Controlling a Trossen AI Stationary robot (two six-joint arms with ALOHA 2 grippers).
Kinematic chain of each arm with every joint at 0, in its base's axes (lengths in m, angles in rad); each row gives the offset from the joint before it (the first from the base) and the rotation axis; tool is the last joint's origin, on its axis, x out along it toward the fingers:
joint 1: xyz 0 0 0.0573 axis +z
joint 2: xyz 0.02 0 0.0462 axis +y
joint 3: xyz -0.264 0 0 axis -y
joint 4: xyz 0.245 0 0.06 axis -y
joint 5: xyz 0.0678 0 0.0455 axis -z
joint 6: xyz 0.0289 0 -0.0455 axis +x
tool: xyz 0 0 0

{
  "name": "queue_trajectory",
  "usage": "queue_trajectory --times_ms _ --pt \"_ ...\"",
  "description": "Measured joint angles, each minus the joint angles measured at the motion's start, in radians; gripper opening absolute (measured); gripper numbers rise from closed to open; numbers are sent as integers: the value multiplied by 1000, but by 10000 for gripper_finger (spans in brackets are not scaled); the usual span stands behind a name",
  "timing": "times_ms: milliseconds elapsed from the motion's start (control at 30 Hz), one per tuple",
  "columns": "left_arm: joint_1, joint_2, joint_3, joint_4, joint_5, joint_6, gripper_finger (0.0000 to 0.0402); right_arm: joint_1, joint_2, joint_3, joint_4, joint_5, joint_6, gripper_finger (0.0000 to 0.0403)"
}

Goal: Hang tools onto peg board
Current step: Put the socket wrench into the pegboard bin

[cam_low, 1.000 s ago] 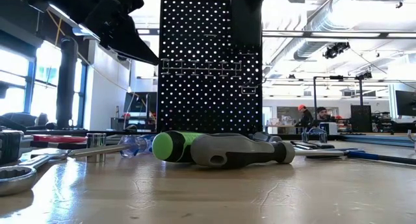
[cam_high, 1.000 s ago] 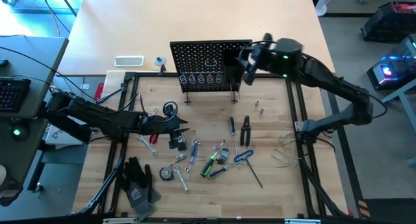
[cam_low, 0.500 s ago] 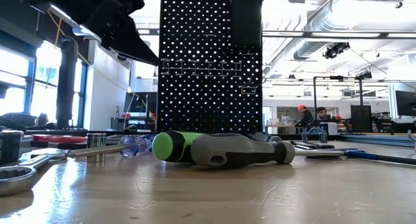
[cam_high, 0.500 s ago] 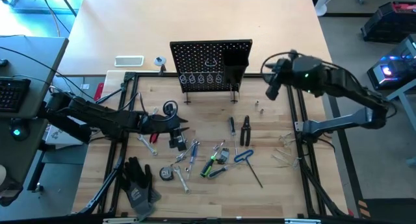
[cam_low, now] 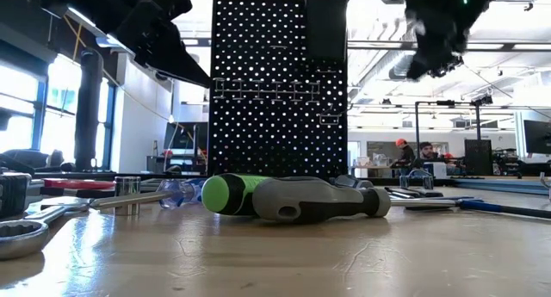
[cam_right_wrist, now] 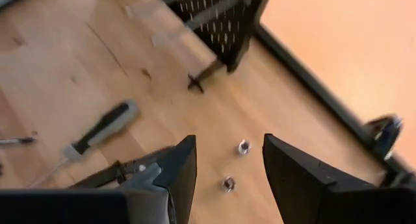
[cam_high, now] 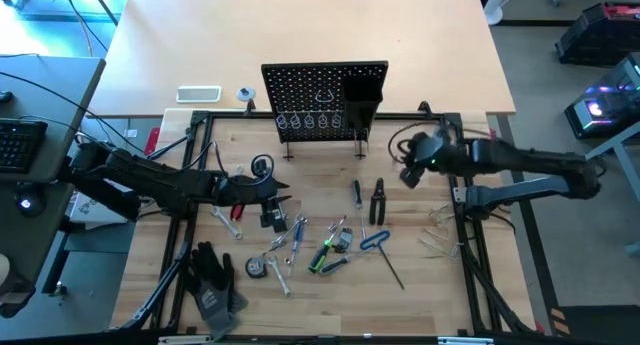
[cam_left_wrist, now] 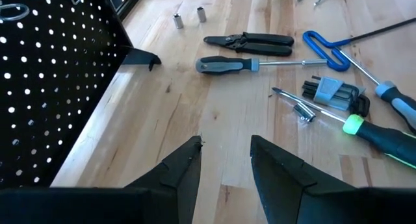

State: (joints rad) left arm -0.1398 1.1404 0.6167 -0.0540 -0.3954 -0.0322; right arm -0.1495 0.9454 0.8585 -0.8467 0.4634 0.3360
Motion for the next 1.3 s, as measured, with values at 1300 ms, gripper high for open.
queue_trajectory --times_ms 1300 --pt "25 0 0 53 0 -18 126 -58 -50 -755 855 80 185 170"
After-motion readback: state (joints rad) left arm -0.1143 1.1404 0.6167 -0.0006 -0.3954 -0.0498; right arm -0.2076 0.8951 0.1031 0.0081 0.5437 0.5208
